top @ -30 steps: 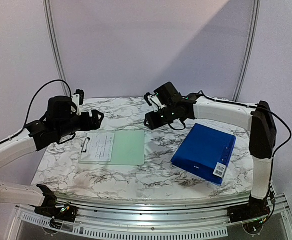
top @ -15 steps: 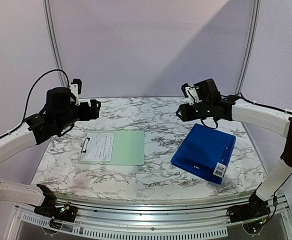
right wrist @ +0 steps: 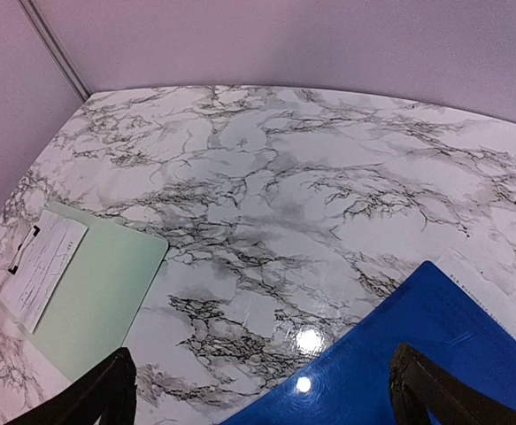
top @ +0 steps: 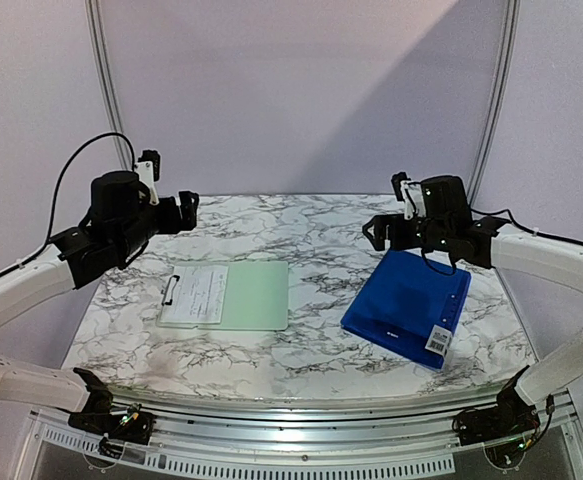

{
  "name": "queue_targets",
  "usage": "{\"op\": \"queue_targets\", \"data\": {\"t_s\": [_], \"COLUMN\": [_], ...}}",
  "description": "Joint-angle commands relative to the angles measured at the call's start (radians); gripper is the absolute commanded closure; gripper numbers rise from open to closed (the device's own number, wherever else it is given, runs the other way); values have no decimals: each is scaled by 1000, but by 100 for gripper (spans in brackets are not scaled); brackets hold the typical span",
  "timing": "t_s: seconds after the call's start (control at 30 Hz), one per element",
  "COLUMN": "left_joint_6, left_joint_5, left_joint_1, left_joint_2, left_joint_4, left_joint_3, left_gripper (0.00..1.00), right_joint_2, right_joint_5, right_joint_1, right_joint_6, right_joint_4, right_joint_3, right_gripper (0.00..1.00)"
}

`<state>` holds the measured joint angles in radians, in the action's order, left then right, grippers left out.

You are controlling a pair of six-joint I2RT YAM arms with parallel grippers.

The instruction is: Put the files into the folder

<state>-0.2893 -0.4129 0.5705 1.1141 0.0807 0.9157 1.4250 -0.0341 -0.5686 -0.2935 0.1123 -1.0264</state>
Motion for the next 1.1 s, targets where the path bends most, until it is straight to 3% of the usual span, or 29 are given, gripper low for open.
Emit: {"op": "queue_targets", "data": {"t_s": [0.0, 0.17, 0.37, 0.63, 1.07], "left_joint_6": [18, 28, 39, 55, 50], "left_joint_5": [-37, -124, -321, -423, -388], "left_joint_1": [-13, -14, -15, -18, -21], "left_joint_2": [7, -5, -85, -109, -105], "left_joint_4": [-39, -62, -107, -85, -88], "left_joint_3": [-11, -40, -116, -149, -149], "left_gripper": [1, 1, 1, 1, 0], "right_joint_2": [-55, -70, -97, -170, -210], "right_joint_5": [-69, -117, -297, -111, -41], "right_joint_1": [1, 1, 21, 167, 176], "right_joint_6": [-46, -64, -27, -95, -102], "right_joint_4": [-138, -172, -52, -44, -86], "right_joint_3": [74, 114, 138, 253, 293], "right_gripper": [1, 1, 1, 1, 1]}}
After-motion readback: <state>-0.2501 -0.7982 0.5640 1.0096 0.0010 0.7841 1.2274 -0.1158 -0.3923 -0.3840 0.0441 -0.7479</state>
